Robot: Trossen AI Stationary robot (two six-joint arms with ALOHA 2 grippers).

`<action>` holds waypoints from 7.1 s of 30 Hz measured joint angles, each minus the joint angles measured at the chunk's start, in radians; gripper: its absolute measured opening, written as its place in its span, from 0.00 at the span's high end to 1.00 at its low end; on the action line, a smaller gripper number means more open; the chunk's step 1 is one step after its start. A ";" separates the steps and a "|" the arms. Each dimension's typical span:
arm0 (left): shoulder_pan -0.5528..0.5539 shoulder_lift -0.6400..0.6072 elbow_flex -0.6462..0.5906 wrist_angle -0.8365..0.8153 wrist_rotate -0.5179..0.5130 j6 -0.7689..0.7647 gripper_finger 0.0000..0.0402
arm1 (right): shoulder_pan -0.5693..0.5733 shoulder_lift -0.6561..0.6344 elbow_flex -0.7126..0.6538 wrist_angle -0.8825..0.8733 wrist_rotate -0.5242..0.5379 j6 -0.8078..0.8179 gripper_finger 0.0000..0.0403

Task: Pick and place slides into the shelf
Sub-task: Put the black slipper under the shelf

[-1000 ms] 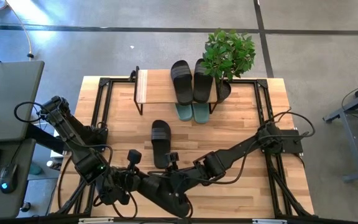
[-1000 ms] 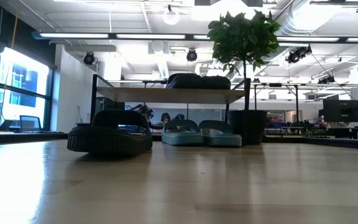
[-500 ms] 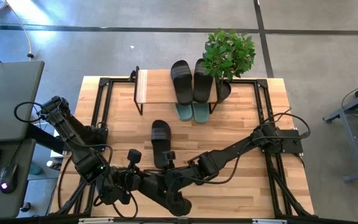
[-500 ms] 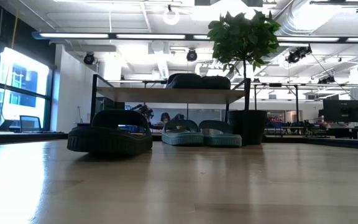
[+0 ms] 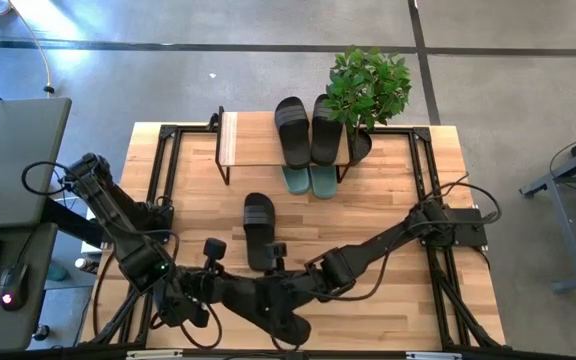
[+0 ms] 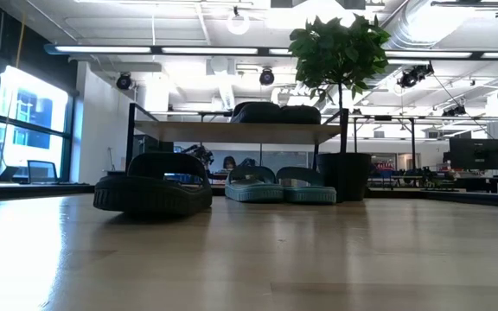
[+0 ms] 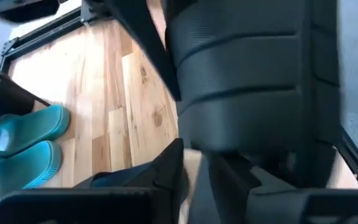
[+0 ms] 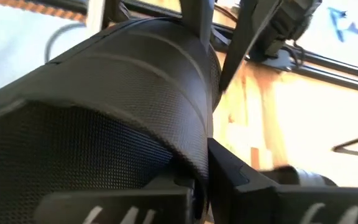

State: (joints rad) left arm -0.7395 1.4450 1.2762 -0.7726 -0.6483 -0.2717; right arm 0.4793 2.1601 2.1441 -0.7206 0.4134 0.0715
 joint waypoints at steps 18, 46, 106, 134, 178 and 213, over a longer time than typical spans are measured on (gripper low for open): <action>-0.003 -0.235 0.000 -0.026 0.155 -0.498 0.65 | 0.001 -0.008 0.035 -0.174 0.189 0.011 1.00; -0.158 -0.322 0.000 -0.152 0.316 -0.974 0.65 | -0.281 0.260 0.059 0.235 0.188 -0.103 1.00; -0.158 -0.321 0.000 -0.204 0.317 -0.963 0.65 | -0.297 0.352 0.058 0.128 0.200 0.263 0.90; -0.158 -0.321 0.000 -0.203 0.401 -0.964 0.65 | -0.301 0.350 0.060 0.281 -0.119 0.292 0.66; -0.158 -0.288 0.000 -0.196 0.422 -0.860 0.64 | -0.292 0.298 0.060 0.179 -0.310 0.157 0.40; -0.104 0.251 -0.001 0.252 0.297 -0.550 0.64 | -0.041 -0.146 0.060 -0.385 -0.178 0.191 1.00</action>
State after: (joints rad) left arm -0.8430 1.6963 1.2755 -0.5207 -0.3515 -0.8219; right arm 0.4378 2.0146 2.2036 -1.1052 0.2354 0.2623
